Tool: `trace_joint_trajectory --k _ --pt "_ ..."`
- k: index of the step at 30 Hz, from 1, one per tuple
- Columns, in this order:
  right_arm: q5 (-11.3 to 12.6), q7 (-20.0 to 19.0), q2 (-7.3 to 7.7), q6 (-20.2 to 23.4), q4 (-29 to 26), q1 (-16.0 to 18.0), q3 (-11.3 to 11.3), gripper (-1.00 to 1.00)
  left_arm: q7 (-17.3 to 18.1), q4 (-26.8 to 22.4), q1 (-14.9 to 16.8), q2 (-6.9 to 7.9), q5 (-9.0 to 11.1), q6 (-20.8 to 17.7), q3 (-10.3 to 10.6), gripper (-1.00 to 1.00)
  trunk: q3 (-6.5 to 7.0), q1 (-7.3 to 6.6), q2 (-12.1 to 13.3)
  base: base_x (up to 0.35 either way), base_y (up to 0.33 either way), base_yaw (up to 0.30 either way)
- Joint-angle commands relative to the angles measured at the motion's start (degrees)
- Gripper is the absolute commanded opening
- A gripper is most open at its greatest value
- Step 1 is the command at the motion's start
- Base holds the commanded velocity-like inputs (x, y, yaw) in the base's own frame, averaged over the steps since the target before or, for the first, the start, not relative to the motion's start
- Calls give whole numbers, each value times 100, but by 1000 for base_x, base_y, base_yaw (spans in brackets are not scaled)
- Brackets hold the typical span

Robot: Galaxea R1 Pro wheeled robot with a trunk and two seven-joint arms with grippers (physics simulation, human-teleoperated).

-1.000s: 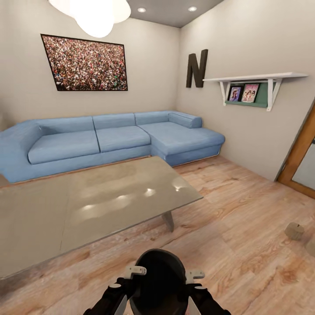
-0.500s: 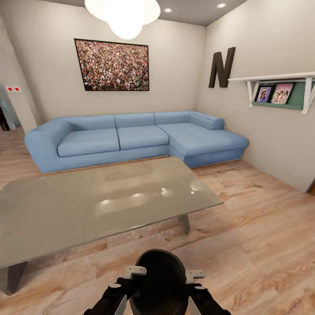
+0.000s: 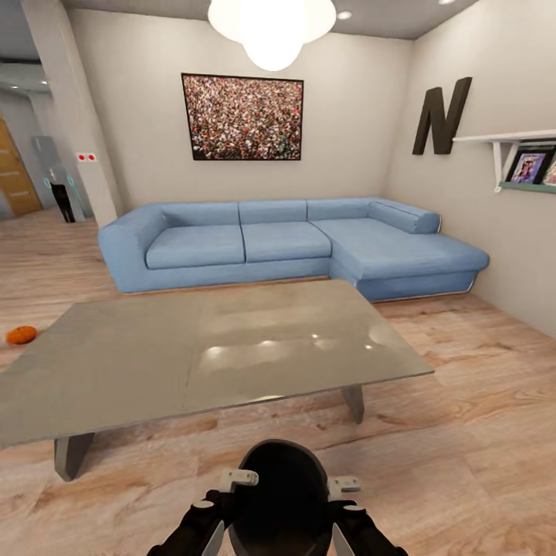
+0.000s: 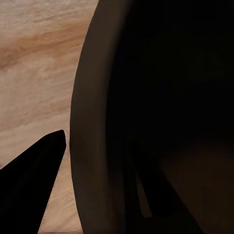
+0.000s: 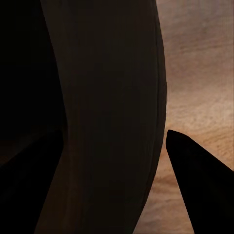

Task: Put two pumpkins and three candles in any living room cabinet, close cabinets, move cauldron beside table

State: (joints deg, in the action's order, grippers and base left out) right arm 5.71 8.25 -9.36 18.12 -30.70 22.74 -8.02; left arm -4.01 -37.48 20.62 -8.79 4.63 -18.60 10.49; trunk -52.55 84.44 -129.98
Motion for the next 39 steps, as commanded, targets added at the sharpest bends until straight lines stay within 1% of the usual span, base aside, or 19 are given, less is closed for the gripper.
trace_joint_trajectory --k 1,18,25,30,39 --pt "229 54 -4 14 2 2 -70 -100 -64 -14 3 0 -50 58 50 -100 -5 -2 -3 0 0 289" --pt "229 54 -4 16 2 3 -76 -100 -64 -14 3 0 -50 58 50 -100 -5 -2 -3 0 0 276" --pt "229 54 -4 16 2 1 -70 -100 -64 -14 3 0 -50 58 56 -100 4 -2 -3 15 0 -17" --pt "229 54 -4 16 2 3 -72 -100 -64 -14 3 0 -50 58 58 -100 26 -2 -3 163 0 -133" --pt "229 54 -4 16 2 1 -75 -100 -64 -14 3 0 -50 58 58 -100 28 -2 -3 176 0 -10"
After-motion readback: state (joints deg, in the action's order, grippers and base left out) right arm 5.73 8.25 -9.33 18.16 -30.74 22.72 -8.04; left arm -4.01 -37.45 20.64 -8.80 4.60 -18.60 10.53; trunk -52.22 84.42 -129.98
